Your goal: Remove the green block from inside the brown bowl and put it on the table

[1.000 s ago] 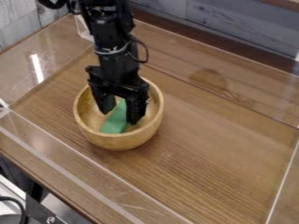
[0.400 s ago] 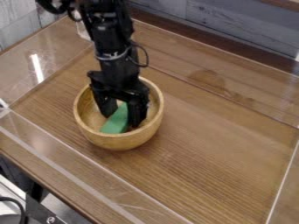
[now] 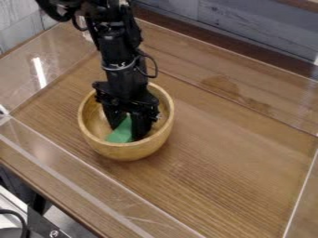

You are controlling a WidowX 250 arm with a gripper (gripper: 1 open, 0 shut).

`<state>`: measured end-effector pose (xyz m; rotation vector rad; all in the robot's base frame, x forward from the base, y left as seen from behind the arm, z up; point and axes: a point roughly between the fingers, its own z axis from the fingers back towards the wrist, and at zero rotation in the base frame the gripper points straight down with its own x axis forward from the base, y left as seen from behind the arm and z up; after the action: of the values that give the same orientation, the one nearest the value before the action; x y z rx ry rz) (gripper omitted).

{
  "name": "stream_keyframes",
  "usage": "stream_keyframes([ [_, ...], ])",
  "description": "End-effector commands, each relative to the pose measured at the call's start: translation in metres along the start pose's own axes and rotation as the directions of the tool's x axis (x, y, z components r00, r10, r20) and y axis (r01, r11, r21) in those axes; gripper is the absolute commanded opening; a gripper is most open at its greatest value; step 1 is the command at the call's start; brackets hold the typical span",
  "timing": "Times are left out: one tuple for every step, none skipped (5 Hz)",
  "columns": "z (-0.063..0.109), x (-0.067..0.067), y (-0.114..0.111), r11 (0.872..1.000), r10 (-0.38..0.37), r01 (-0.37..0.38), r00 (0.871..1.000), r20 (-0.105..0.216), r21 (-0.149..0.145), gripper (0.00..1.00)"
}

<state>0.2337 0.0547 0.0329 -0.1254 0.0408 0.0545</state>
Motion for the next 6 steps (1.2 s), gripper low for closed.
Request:
stream_keyframes([
  [0.013, 0.002, -0.006, 1.000, -0.002, 0.002, 1.000, 0.019, 0.006, 0.00],
  [0.017, 0.000, -0.011, 1.000, -0.001, 0.001, 1.000, -0.001, 0.003, 0.00],
  [0.020, -0.002, -0.016, 1.000, -0.002, 0.002, 1.000, -0.019, 0.001, 0.00],
  [0.023, -0.003, -0.020, 1.000, -0.004, 0.004, 0.999, -0.034, -0.001, 0.00],
  [0.026, -0.004, -0.025, 1.000, -0.007, 0.007, 0.999, -0.046, -0.004, 0.00],
  [0.030, -0.003, -0.032, 1.000, -0.015, 0.015, 0.998, -0.055, -0.005, 0.00],
])
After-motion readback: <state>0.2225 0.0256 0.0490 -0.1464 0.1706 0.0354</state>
